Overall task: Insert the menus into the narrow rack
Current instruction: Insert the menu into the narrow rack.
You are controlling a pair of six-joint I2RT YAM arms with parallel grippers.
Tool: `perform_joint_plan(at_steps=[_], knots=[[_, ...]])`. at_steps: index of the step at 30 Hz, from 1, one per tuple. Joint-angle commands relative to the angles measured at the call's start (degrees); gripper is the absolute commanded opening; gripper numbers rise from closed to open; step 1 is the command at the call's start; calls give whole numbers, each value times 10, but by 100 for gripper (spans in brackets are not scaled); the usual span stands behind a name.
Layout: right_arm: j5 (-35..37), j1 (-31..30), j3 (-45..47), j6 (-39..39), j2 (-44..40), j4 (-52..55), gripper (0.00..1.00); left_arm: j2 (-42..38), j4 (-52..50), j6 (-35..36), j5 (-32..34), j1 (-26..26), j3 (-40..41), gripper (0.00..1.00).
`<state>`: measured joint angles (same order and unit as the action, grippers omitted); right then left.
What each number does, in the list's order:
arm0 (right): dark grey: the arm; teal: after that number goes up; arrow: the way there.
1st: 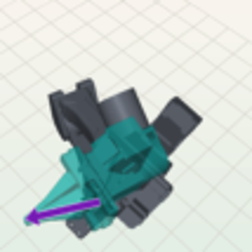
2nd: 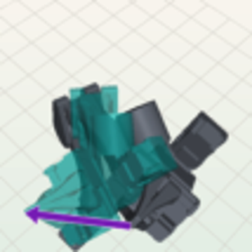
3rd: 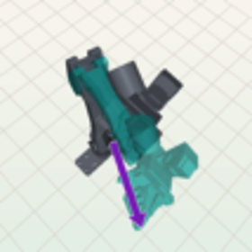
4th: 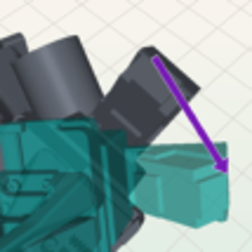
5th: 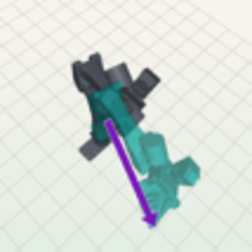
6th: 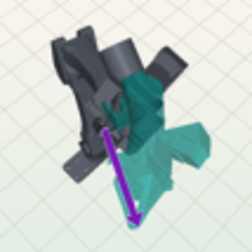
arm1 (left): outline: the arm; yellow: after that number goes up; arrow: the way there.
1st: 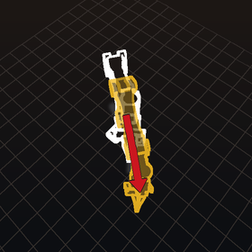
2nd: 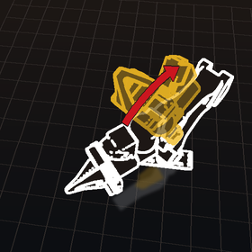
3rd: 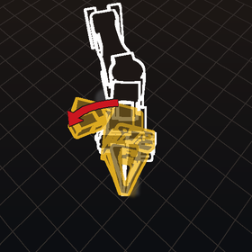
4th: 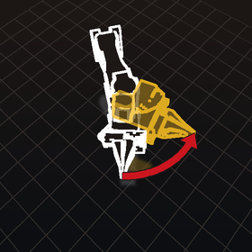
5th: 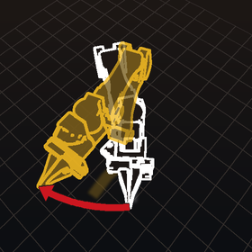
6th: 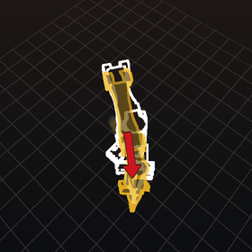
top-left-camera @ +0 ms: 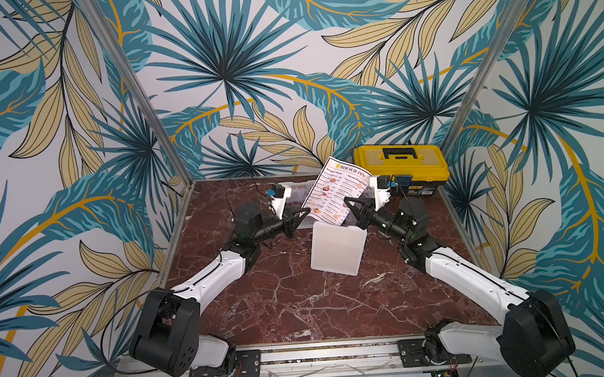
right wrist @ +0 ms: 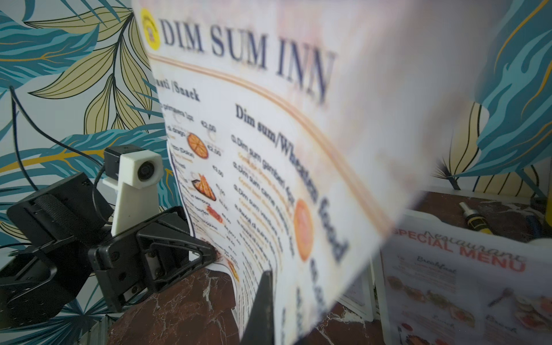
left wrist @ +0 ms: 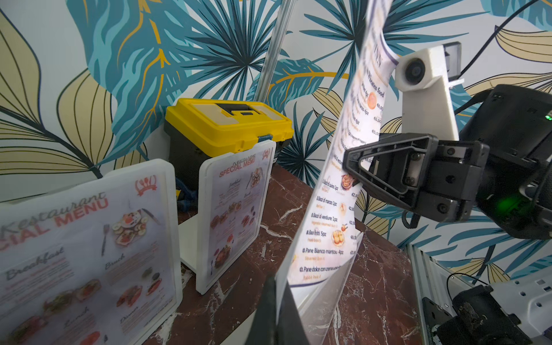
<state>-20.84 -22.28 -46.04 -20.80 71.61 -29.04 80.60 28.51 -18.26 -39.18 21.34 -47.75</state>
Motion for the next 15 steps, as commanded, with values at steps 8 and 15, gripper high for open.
perform_joint_plan(at_steps=[8,15], knots=[[44,-5,-13,77,7,8,0,10,8,14,13,0,4,0],[38,-4,-9,97,11,6,0,17,8,16,13,0,2,0]])
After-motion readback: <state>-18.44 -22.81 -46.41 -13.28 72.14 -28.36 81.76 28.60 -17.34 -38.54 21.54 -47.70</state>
